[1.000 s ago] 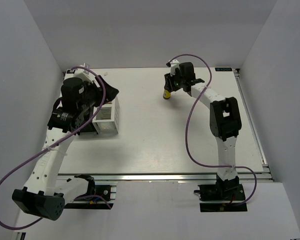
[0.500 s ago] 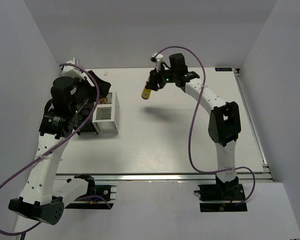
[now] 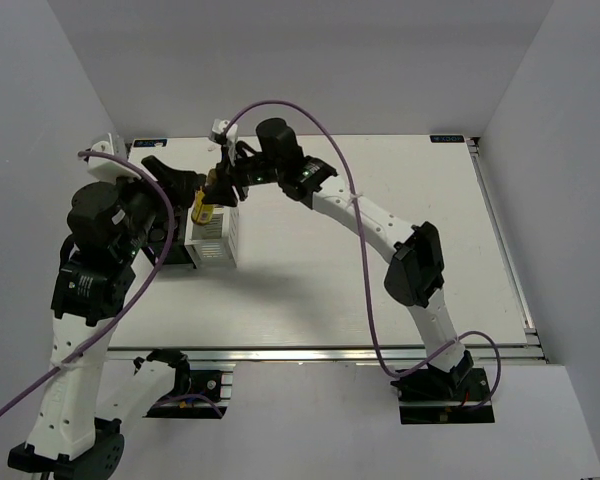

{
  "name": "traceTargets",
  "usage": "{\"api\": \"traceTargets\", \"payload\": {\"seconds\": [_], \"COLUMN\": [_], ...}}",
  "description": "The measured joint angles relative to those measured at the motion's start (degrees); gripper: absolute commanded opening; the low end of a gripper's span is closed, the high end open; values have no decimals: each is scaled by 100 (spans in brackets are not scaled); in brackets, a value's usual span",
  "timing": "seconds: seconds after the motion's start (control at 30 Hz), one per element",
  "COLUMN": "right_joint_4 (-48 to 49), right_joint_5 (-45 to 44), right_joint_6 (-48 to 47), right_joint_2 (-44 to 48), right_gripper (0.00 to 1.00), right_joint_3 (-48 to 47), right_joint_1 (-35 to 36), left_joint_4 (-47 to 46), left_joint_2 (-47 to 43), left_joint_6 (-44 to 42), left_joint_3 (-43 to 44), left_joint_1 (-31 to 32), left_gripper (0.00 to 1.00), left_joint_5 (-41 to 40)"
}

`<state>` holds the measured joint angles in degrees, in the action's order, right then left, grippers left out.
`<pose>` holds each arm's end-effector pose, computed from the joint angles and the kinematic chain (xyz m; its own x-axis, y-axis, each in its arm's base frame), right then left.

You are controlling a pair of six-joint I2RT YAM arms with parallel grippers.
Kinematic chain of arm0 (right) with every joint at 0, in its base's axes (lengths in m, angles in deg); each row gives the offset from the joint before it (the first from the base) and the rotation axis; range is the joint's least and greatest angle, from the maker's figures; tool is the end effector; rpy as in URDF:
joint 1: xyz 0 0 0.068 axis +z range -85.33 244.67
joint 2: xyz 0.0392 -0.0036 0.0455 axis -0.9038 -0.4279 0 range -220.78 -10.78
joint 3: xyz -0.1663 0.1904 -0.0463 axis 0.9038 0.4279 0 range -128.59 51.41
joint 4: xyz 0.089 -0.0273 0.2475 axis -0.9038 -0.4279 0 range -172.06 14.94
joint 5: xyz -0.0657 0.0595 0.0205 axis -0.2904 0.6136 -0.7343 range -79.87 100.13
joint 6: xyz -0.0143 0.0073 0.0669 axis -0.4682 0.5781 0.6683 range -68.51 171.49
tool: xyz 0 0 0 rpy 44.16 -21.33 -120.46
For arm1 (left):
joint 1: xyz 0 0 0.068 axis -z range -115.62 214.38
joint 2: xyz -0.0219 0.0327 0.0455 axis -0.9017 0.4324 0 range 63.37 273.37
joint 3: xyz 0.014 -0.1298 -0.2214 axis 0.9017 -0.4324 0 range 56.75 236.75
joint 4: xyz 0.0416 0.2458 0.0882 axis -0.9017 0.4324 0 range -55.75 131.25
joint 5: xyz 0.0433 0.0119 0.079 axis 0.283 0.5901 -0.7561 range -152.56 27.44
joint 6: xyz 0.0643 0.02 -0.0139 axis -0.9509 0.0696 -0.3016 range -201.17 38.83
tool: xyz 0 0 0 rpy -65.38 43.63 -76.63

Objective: Organize the condiment bottles

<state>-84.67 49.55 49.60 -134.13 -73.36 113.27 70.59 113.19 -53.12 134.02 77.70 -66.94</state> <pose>0.3165 0.4123 0.3698 -0.0613 -0.1083 -0.9922 -0.9977 0.0357 0.0577 0.1767 -0.0375 0.4503 -0.2060 -0.4330 -0.8775 0.0671 0.8884 -0.4542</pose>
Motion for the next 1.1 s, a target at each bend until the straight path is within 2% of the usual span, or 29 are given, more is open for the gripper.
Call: {"api": "traceTargets", "payload": {"seconds": [0.3, 0.53, 0.7, 0.73, 0.8, 0.83, 0.93, 1.1], "right_joint_4": [15, -72, -85, -98, -101, -103, -96, -31], "right_joint_5": [-896, -1259, -1373, -1401, -1445, -1473, -1537, -1604], "right_joint_6": [-212, -608, -855, -901, -957, -979, -1049, -1086], "right_joint_2": [-826, -931, -931, -935, -938, -946, -981, -1019], "right_gripper": [0, 0, 21, 29, 35, 43, 52, 58], "right_joint_3": [0, 72, 197, 219, 275, 284, 286, 286], "right_joint_1": [214, 321, 437, 459, 505, 516, 557, 555], "left_joint_4": [280, 382, 374, 378, 380, 380, 380, 365], "left_joint_2": [-203, -286, -284, -284, -284, -278, -278, -304], "left_joint_6": [22, 24, 22, 22, 24, 22, 24, 24], "left_joint_3": [-4, -83, -144, -164, -188, -190, -192, -221], "left_joint_1": [0, 0, 0, 0, 0, 0, 0, 0], "left_gripper": [76, 78, 78, 78, 78, 78, 79, 79], "left_joint_5": [-109, -111, -105, -103, -101, -98, -94, -70]}}
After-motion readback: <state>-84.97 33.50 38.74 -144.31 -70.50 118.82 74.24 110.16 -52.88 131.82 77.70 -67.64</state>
